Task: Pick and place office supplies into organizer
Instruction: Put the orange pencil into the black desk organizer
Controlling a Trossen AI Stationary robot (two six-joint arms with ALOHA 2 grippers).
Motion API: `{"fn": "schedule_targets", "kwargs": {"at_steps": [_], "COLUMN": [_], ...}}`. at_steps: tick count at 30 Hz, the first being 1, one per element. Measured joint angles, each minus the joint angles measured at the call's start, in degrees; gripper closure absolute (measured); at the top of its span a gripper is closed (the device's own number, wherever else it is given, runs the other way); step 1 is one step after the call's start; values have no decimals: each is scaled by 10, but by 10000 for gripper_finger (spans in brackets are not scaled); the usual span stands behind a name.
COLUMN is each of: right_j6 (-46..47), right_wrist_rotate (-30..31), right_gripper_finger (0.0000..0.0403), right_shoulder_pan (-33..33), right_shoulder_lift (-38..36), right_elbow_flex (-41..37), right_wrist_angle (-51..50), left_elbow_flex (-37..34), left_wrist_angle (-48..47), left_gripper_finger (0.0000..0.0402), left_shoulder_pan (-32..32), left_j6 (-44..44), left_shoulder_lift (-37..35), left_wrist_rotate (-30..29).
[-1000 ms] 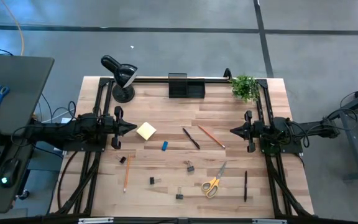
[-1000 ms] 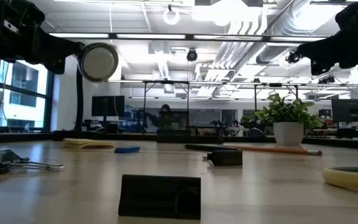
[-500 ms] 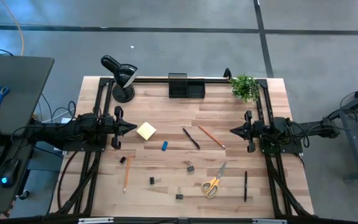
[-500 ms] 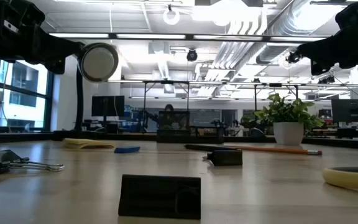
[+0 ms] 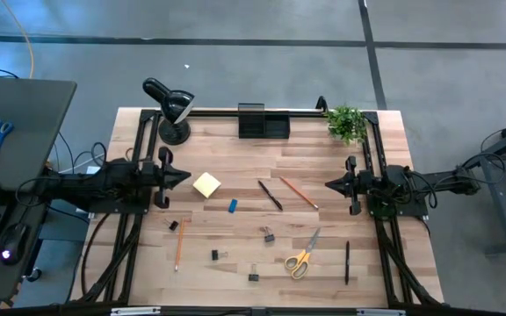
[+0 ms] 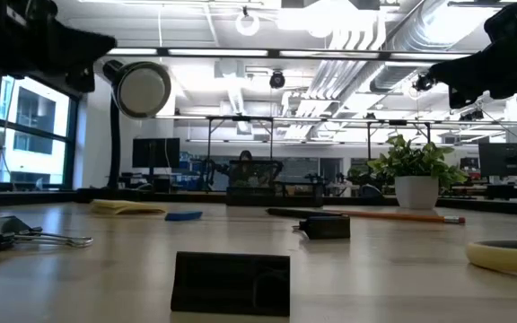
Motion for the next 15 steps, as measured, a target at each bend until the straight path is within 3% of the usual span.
{"fn": "schedule_targets", "kwargs": {"at_steps": [15], "right_j6": [0], "right_wrist_rotate": [0], "right_gripper_finger": [402], "right_shoulder_pan": [0], "right_shoulder_lift": [0], "right_elbow_flex": [0], "right_wrist_angle": [0], "left_elbow_flex": [0], "left_wrist_angle": [16], "left_gripper_finger": [401], "left_shoulder_pan": [0], "left_j6": [-23], "left_shoulder_lift": [0], "left_wrist_rotate": [2]}}
